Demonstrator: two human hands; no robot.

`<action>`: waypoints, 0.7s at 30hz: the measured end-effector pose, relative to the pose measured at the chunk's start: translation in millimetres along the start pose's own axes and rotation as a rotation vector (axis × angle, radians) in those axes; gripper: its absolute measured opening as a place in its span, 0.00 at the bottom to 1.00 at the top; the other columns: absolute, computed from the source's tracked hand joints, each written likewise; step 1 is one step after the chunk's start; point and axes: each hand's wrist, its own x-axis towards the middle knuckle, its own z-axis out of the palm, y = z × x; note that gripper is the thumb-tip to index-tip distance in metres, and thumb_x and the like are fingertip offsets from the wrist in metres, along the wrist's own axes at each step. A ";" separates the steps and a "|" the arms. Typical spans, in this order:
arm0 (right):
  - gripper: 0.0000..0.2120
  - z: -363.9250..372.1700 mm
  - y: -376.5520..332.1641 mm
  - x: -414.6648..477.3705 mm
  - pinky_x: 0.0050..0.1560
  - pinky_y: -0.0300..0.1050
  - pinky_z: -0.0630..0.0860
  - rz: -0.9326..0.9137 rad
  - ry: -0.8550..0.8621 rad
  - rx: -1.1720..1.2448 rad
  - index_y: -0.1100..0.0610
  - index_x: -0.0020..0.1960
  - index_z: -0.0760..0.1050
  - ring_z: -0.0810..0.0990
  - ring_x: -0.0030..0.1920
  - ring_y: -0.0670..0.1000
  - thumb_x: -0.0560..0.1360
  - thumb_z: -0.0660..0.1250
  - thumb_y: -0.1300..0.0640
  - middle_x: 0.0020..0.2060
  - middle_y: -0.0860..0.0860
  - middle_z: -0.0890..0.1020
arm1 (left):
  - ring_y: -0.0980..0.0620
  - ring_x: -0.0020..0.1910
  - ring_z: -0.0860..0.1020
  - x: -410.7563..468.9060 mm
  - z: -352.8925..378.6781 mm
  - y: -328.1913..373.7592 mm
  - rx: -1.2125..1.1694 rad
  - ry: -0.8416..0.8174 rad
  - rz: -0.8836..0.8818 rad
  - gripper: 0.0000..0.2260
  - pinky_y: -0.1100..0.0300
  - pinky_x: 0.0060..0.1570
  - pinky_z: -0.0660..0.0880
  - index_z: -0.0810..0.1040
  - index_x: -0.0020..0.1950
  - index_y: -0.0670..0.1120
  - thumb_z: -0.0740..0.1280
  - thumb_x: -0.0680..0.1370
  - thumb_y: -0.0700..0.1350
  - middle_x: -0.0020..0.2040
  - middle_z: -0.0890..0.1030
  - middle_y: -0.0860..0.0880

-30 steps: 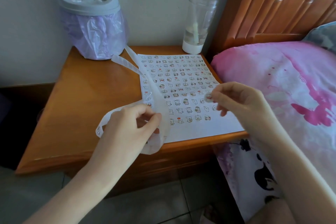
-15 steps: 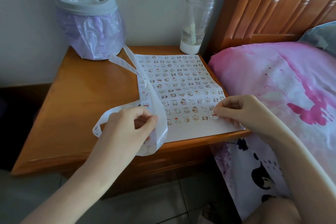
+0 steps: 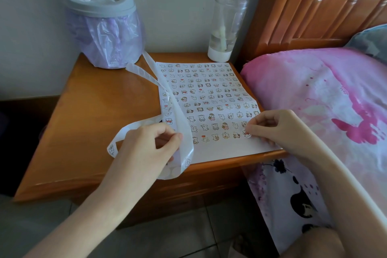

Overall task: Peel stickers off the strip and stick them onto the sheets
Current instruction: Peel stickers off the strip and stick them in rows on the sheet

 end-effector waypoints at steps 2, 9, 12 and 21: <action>0.04 0.7 0.9 0.2 0.32 0.38 0.66 -0.004 0.006 0.001 0.56 0.40 0.83 0.69 0.24 0.41 0.70 0.74 0.56 0.28 0.47 0.79 | 0.60 0.37 0.81 0.4 0.2 -0.4 0.009 -0.001 0.004 0.04 0.75 0.31 0.74 0.81 0.42 0.52 0.67 0.75 0.49 0.37 0.81 0.60; 0.02 5.2 5.2 2.3 0.35 0.28 0.71 -0.060 0.060 -0.070 0.55 0.39 0.82 0.77 0.34 0.42 0.69 0.74 0.57 0.34 0.48 0.83 | 0.61 0.36 0.81 -0.1 0.7 -1.6 0.003 0.005 -0.002 0.04 0.73 0.32 0.75 0.80 0.41 0.53 0.67 0.75 0.50 0.37 0.81 0.61; 0.04 7.3 7.9 3.4 0.34 0.30 0.71 -0.071 0.086 -0.110 0.54 0.38 0.81 0.76 0.34 0.43 0.68 0.75 0.54 0.34 0.48 0.82 | 0.62 0.36 0.81 0.4 0.6 -2.0 -0.007 -0.005 -0.002 0.05 0.69 0.34 0.77 0.79 0.39 0.56 0.67 0.75 0.50 0.37 0.81 0.61; 0.09 8.6 9.7 3.9 0.31 0.38 0.64 -0.121 0.095 -0.187 0.51 0.45 0.74 0.67 0.26 0.44 0.70 0.73 0.53 0.26 0.47 0.73 | 0.67 0.35 0.80 -0.1 -0.6 -2.4 0.000 -0.016 -0.015 0.05 0.69 0.33 0.77 0.78 0.39 0.56 0.67 0.75 0.50 0.36 0.81 0.61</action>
